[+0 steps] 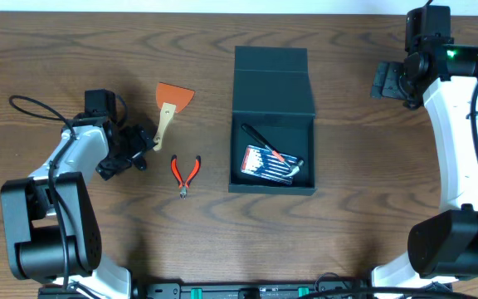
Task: Pack container
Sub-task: 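Lower the left gripper and close it on the screwdriver handle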
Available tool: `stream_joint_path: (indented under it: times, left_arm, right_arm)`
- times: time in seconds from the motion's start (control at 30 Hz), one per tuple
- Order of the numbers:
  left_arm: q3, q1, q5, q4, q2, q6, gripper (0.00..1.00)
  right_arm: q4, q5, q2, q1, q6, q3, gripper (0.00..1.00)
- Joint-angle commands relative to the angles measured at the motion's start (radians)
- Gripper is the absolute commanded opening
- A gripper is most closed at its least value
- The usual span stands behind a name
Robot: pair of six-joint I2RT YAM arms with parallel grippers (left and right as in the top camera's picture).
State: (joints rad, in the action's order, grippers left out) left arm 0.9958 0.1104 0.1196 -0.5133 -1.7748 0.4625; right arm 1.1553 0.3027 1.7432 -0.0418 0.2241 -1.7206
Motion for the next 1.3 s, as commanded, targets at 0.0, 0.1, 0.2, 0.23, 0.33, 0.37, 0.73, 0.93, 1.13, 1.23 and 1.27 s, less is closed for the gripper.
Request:
stream_joint_path:
  times: [0.0, 0.1, 0.2, 0.23, 0.33, 0.37, 0.73, 0.93, 1.13, 1.23, 1.27]
  left_arm:
    - [-0.002, 0.003, 0.004, 0.003, -0.036, -0.013, 0.93]
    - [-0.002, 0.003, 0.004, 0.002, -0.036, -0.013, 0.84]
    - [-0.002, 0.003, 0.004, 0.003, -0.036, -0.013, 0.80]
    - [-0.002, 0.003, 0.004, 0.002, -0.036, -0.013, 0.79]
    - [-0.002, 0.003, 0.004, -0.001, -0.036, -0.010, 0.79]
    - [-0.002, 0.003, 0.004, -0.005, -0.036, 0.000, 0.78]
    - [-0.006, 0.003, 0.003, -0.028, -0.036, 0.019, 0.76]
    - [-0.010, 0.003, -0.014, -0.047, -0.036, 0.002, 0.76]
    - [-0.010, 0.003, -0.043, -0.063, -0.036, 0.002, 0.77]
    - [-0.010, 0.003, -0.048, -0.061, -0.036, 0.002, 0.76]
    - [-0.010, 0.003, -0.050, -0.061, -0.036, 0.002, 0.74]
  right_arm:
    - [0.000, 0.004, -0.004, -0.003, 0.014, -0.020, 0.99]
    - [0.000, 0.004, -0.004, -0.003, 0.014, -0.020, 0.99]
    - [0.000, 0.004, -0.004, -0.003, 0.014, -0.020, 0.99]
    - [0.000, 0.004, -0.004, -0.003, 0.014, -0.020, 0.99]
    - [0.000, 0.004, -0.004, -0.003, 0.014, -0.020, 0.99]
    - [0.000, 0.004, -0.004, -0.003, 0.014, -0.020, 0.99]
    - [0.000, 0.004, -0.004, 0.000, 0.014, -0.020, 0.99]
    - [0.000, 0.004, -0.004, -0.002, 0.014, -0.020, 0.99]
    - [0.000, 0.004, -0.004, -0.002, 0.014, -0.020, 0.99]
    - [0.000, 0.004, -0.004, -0.002, 0.014, -0.020, 0.99]
    - [0.000, 0.004, -0.004, -0.002, 0.014, -0.020, 0.99]
